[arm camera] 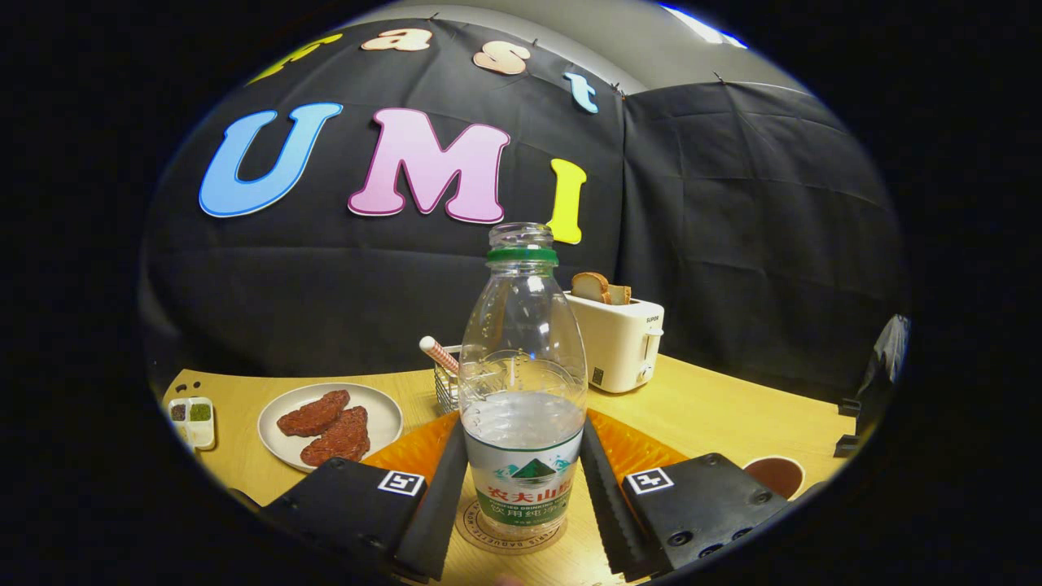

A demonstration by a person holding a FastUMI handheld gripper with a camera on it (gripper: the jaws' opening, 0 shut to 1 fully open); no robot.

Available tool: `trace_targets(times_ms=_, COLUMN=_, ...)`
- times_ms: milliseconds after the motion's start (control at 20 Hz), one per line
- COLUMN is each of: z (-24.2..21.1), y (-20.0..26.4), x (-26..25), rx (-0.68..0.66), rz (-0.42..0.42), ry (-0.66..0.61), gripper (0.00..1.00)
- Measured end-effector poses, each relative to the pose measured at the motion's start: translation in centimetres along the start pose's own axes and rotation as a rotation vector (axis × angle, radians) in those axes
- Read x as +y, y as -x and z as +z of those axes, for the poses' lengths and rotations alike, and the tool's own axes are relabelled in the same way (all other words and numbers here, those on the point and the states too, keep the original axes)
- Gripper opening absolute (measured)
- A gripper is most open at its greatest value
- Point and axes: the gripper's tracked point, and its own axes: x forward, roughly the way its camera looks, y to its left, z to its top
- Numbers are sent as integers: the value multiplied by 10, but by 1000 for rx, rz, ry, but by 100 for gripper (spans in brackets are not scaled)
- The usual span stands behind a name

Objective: Take the bottle from table, then pour the juice into the cup, finally place the bottle on the coaster

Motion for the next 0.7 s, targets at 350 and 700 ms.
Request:
trace_targets(times_ms=350, z=-11, y=8, x=0, rx=14, rz=-11, ry=-12, gripper=81)
trace_targets(times_ms=700, z=-13, y=21, x=-4, rx=33, rz=-12, ry=-65, gripper=99)
